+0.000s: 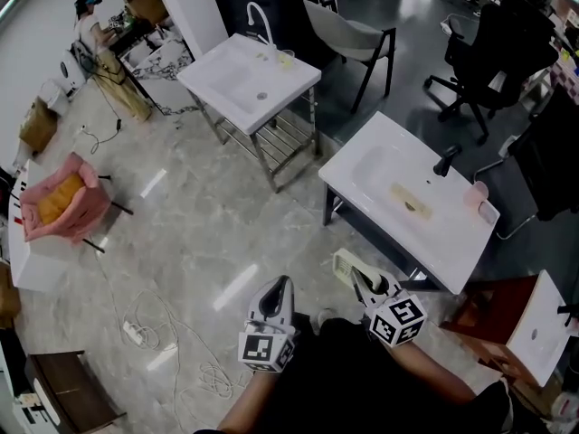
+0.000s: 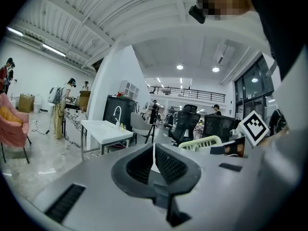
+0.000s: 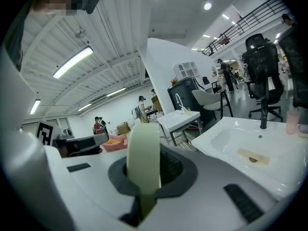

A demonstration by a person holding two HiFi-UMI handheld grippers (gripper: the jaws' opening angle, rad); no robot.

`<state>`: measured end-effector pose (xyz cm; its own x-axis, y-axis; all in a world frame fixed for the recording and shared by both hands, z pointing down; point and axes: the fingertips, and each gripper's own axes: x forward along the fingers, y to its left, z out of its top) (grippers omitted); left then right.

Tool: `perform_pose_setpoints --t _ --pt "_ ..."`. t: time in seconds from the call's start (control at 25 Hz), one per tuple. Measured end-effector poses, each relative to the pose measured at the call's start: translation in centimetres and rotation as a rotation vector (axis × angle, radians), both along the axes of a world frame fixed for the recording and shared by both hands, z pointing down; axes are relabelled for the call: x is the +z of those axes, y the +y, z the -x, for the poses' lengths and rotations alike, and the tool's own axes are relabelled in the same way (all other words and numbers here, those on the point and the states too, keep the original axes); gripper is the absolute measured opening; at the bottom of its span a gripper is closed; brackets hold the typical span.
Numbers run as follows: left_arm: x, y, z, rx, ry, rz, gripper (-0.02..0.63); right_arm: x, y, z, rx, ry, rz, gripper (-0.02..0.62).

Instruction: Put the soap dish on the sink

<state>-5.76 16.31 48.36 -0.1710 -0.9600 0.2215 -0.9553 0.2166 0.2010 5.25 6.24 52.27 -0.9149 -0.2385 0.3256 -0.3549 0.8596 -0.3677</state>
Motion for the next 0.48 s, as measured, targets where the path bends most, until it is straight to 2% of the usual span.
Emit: perform_pose_setpoints --t 0.2,0.36,0.48 --pt "1.7 -1.8 0.1 0.048 0.063 0.016 0.017 1.6 -0.8 -0.1 0.019 0.03 0.012 0.005" --pt "1.8 -5.1 1.5 0.113 0.06 0.004 0.017 1.8 -1.8 1.2 0.016 0.02 -0.017 0.005" --pt "2.0 -7.9 3.8 0.157 0.06 -0.002 0.017 2.5 -3.7 3.2 0.052 0.034 -0.011 0.005"
